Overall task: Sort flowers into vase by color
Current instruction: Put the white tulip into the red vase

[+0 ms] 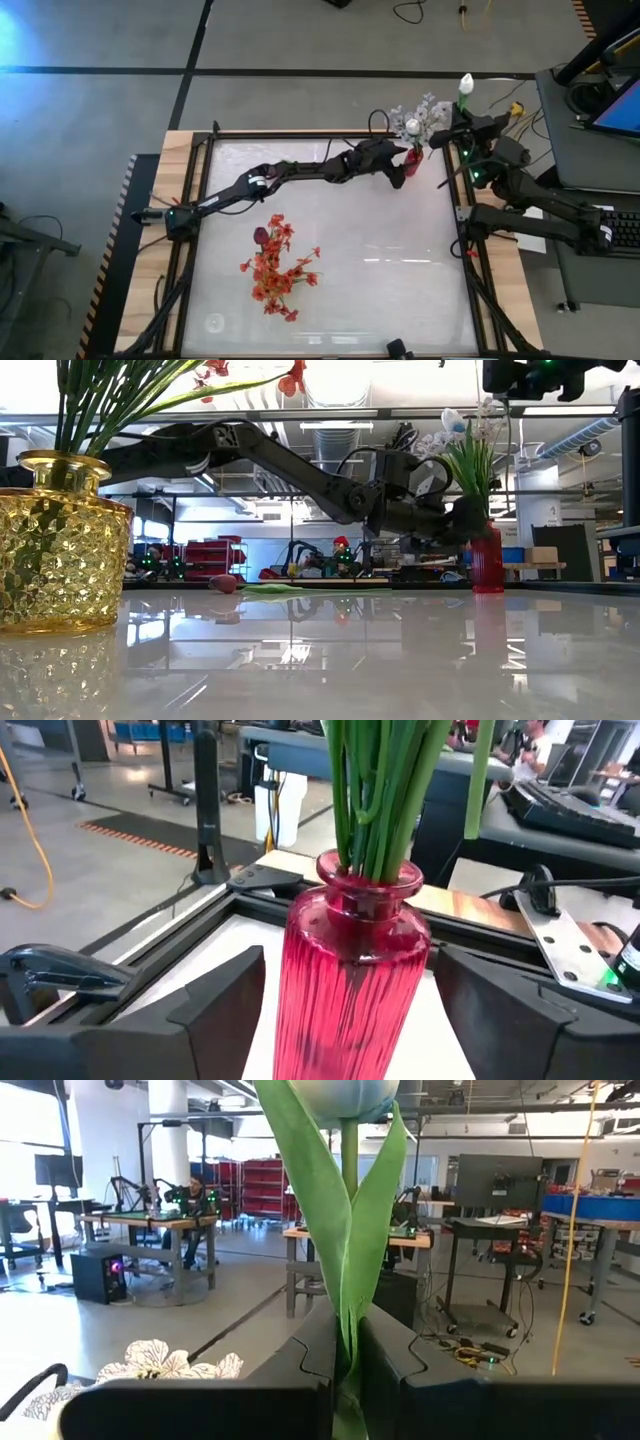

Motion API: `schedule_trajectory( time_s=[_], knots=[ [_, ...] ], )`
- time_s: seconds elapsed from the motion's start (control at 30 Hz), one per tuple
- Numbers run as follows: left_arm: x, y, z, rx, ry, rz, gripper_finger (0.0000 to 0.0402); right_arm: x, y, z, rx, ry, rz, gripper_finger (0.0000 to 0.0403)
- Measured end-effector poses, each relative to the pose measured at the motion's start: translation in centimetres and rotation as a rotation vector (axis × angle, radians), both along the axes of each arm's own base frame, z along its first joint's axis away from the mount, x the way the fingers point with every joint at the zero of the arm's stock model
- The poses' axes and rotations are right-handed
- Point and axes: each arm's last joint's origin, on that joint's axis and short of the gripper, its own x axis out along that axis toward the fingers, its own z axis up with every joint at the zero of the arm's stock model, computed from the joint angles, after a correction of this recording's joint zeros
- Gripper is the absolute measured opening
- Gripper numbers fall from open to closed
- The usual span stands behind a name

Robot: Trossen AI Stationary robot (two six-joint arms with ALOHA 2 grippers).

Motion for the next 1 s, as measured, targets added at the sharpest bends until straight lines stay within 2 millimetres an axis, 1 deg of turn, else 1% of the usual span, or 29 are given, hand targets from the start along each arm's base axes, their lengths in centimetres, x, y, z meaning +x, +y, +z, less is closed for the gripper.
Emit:
schedule_trajectory(
  time_s=[0.3, 0.57, 1.0],
  knots=[
    [-0.1, -0.1, 0.2, -0.02, 0.06, -0.026, 0.0277, -1.0, 0.5, 0.1, 0.002, -0.035, 0.007, 0.0017],
    [-0.3, -0.2, 1.0, -0.033, 0.093, -0.047, 0.0277, -1.6, 1.1, 0.2, -0.001, -0.053, 0.031, 0.0017],
    [-0.3, -0.7, 1.5, -0.021, 0.139, -0.062, 0.0277, -1.3, 1.8, 0.1, 0.011, -0.04, 0.113, 0.0017]
  ],
)
